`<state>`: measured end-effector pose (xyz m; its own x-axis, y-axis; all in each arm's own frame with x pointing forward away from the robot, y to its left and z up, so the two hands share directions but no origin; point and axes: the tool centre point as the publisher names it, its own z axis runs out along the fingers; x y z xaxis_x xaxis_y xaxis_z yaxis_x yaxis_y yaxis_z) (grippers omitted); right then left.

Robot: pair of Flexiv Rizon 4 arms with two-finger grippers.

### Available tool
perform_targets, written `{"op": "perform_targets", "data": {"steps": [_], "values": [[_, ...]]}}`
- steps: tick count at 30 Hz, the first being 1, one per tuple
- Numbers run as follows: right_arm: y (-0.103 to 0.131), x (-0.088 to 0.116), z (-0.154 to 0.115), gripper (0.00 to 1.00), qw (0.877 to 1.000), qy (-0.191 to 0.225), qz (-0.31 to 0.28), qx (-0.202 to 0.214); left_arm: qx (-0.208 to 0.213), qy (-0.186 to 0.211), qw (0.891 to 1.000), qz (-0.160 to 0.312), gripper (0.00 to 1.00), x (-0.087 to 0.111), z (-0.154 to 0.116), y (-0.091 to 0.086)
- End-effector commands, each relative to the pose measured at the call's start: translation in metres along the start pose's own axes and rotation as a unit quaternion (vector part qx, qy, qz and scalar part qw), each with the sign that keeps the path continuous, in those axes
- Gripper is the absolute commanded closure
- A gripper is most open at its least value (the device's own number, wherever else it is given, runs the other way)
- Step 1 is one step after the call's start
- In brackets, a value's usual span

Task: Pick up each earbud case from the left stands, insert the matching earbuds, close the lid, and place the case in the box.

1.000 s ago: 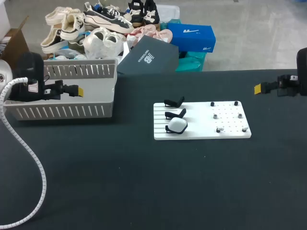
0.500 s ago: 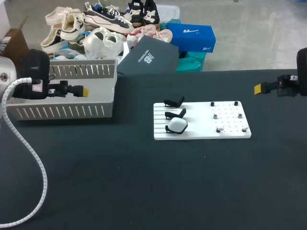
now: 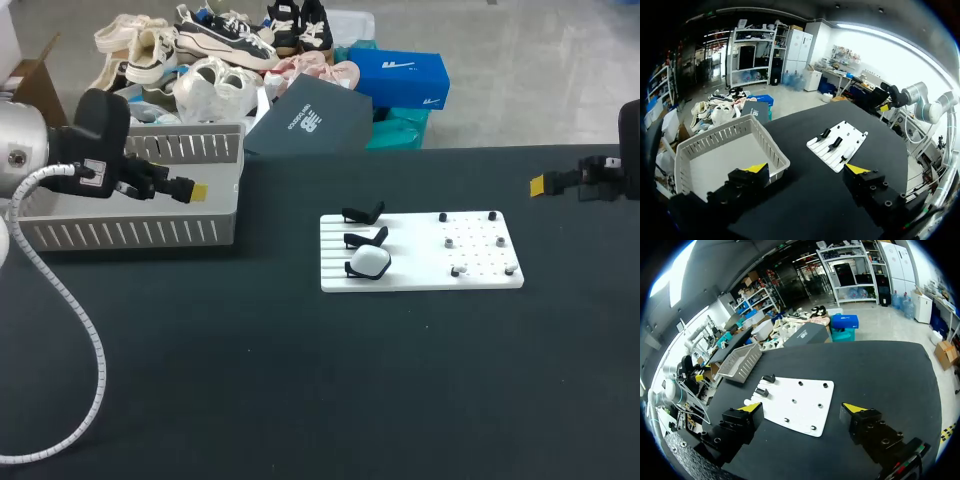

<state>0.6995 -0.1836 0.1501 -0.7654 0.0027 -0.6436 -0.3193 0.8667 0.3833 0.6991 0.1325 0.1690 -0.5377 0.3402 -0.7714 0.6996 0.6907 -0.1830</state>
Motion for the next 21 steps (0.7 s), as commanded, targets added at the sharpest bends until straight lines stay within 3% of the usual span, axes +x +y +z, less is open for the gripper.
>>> {"op": "perform_targets", "data": {"steps": [1,6,12,21], "values": [[-0.002,0.0,0.0,0.0,1.0,0.001,-0.001,-0.003,0.068,-0.017,0.997,0.042,0.0,-0.003,0.011,0.0],[-0.002,0.0,0.0,0.0,1.0,0.001,-0.001,-0.003,0.079,-0.026,0.991,0.101,0.0,-0.003,0.028,-0.011],[-0.002,0.0,0.0,0.0,1.0,0.001,-0.001,-0.003,0.138,-0.011,0.978,0.158,0.0,0.003,0.051,-0.027],[-0.002,0.0,0.0,0.0,1.0,0.001,-0.001,-0.003,0.201,-0.004,0.958,0.205,0.0,0.008,0.079,-0.041]]}}
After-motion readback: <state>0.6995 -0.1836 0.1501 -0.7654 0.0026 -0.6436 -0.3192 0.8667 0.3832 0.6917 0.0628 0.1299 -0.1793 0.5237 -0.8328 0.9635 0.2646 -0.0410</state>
